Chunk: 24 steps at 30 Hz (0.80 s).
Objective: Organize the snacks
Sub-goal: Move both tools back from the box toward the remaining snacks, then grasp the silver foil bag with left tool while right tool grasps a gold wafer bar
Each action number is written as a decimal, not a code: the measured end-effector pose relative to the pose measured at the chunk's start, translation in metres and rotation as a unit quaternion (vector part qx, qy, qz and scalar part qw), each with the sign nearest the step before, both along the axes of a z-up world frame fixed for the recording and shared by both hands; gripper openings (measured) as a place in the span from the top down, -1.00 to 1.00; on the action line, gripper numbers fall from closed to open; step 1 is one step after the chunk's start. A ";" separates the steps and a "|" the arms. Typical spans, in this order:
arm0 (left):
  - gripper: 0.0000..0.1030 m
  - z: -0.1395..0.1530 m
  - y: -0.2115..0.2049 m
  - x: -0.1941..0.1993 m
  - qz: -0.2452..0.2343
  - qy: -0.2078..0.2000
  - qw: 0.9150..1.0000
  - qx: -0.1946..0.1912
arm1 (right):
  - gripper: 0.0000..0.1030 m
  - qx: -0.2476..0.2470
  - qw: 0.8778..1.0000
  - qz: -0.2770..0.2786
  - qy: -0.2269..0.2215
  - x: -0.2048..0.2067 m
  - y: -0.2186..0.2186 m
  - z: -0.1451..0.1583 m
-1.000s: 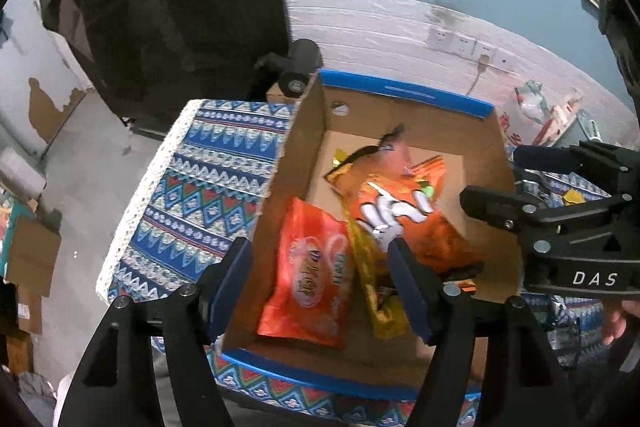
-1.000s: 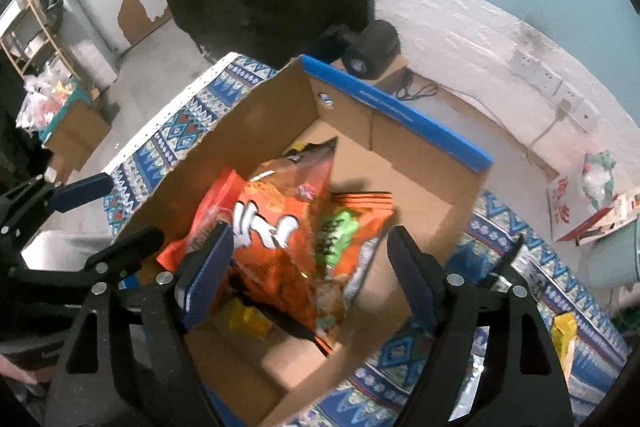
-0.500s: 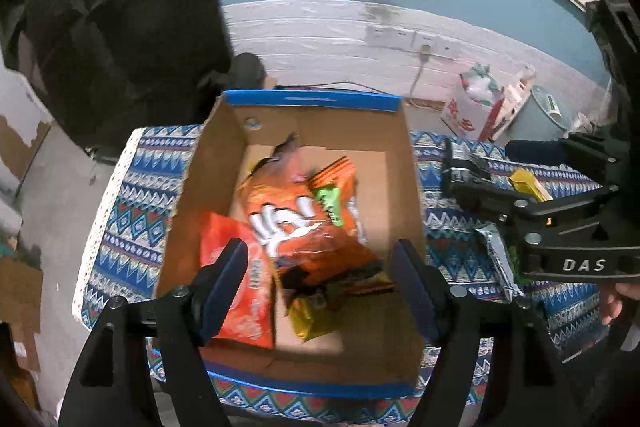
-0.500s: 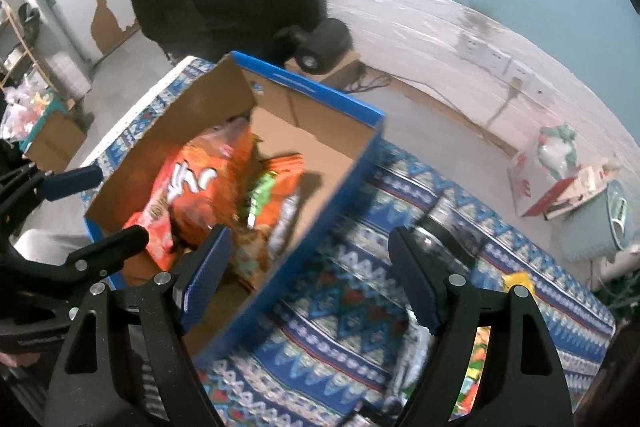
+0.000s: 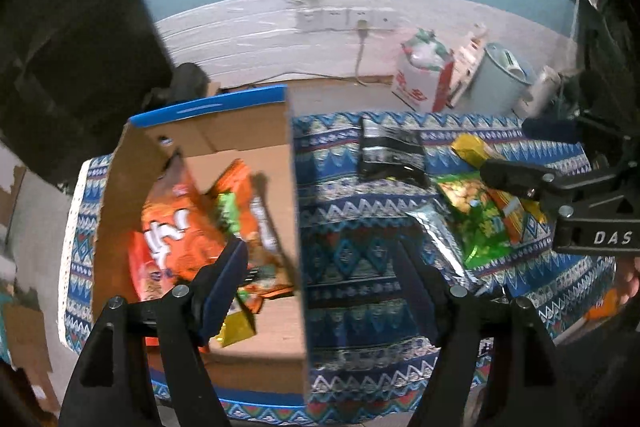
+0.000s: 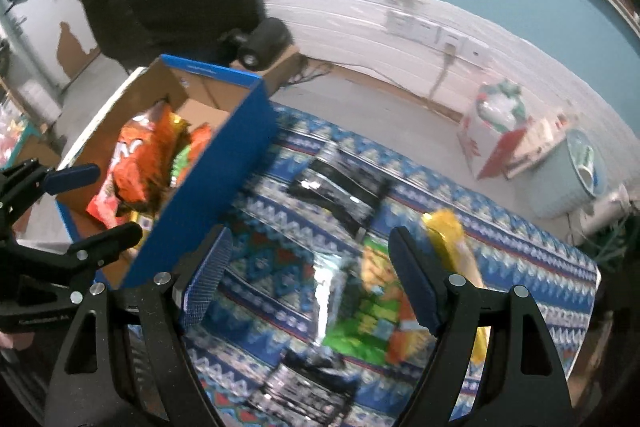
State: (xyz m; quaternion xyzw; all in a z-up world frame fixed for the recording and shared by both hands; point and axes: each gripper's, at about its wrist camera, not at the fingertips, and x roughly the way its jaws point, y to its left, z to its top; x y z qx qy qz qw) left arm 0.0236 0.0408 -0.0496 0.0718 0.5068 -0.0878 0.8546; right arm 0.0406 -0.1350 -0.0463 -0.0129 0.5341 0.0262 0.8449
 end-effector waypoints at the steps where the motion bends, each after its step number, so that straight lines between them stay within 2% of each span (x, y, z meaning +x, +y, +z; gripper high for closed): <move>1: -0.48 -0.001 -0.006 0.000 -0.005 0.002 1.000 0.002 | -0.56 0.000 1.000 -0.006 0.000 -0.005 -0.007 0.000; 9: -0.48 -0.023 -0.050 0.005 -0.036 0.029 0.999 0.009 | -0.56 -0.006 0.999 -0.038 0.007 -0.030 -0.048 -0.002; 24: -0.48 -0.076 -0.088 0.037 -0.022 0.096 0.995 0.009 | -0.56 -0.006 0.995 -0.087 0.054 -0.045 -0.112 -0.040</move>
